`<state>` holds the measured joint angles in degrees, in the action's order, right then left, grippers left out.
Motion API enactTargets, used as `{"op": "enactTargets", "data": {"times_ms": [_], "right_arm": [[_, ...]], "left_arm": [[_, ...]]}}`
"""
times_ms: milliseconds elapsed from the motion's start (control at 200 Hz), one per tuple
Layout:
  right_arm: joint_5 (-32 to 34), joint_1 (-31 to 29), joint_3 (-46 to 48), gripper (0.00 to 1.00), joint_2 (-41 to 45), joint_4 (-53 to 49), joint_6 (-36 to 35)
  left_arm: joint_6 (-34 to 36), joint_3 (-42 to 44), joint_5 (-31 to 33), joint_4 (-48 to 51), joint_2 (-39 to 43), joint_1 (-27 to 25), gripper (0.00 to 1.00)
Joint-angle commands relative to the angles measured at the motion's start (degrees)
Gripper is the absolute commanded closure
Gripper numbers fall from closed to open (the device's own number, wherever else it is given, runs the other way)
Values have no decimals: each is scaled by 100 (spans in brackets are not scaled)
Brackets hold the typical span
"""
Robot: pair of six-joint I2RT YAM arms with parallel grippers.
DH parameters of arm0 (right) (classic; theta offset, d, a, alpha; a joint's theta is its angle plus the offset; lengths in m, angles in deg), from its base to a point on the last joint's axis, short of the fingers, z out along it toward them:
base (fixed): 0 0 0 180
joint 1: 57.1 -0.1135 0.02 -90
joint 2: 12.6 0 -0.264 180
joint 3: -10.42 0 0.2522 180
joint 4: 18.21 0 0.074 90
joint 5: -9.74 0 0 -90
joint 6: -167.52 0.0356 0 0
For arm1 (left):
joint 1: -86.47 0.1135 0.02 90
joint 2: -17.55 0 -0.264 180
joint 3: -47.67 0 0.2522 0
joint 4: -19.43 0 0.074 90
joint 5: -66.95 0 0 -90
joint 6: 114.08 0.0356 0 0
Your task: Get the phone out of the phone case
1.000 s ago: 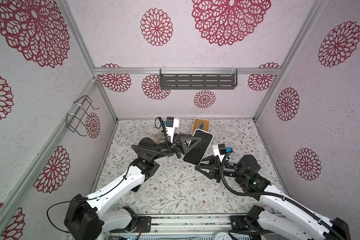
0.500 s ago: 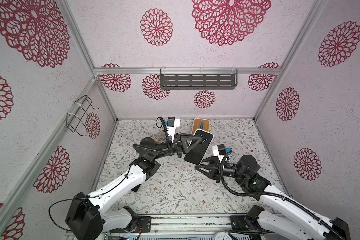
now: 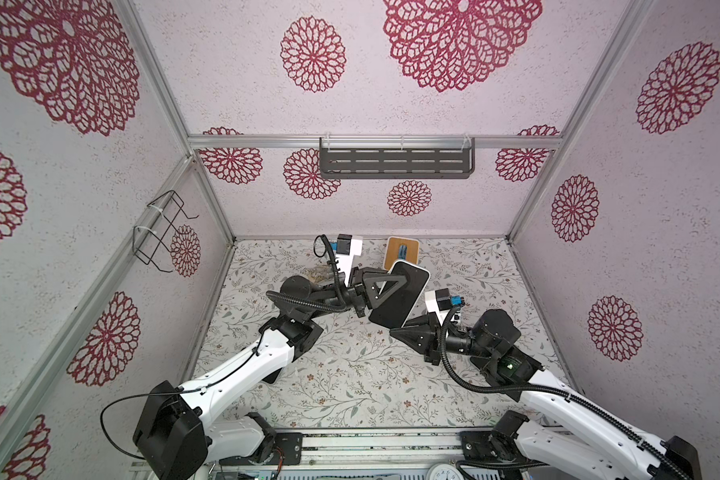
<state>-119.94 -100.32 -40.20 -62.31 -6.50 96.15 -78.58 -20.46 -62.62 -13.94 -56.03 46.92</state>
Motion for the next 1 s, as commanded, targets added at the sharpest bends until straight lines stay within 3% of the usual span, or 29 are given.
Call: {"op": "enactTargets", "data": {"times_ms": [0, 115, 220, 355, 505, 721, 961, 996], "right_arm": [[363, -28, -117, 100, 193, 204, -1002], [756, -29, 4, 100, 346, 74, -2111], [894, -21, 360, 100, 480, 725, -3127], [1269, -4, 215, 100, 385, 659, -3960], [1241, 260, -51, 100, 109, 581, -4273], [929, 1005, 96, 100, -162, 1447, -3576], [858, 1026, 1226, 100, 762, 1872, -2493], [932, 1022, 1402, 92, 939, 1882, -2199]], "left_arm": [[-911, 63, 495, -549, -257, -97, 100], [-1876, 61, 795, -623, -626, -138, 100], [-2724, 84, 921, -926, -1079, -222, 100], [-2934, 43, 1011, -798, -1379, -388, 100], [-3144, -108, 987, -881, -1500, -460, 100], [-3086, -198, 980, -842, -1329, -400, 100], [-3246, 133, 1178, -1429, -825, 88, 100], [-3251, 170, 1245, -1520, -754, 128, 100]]}}
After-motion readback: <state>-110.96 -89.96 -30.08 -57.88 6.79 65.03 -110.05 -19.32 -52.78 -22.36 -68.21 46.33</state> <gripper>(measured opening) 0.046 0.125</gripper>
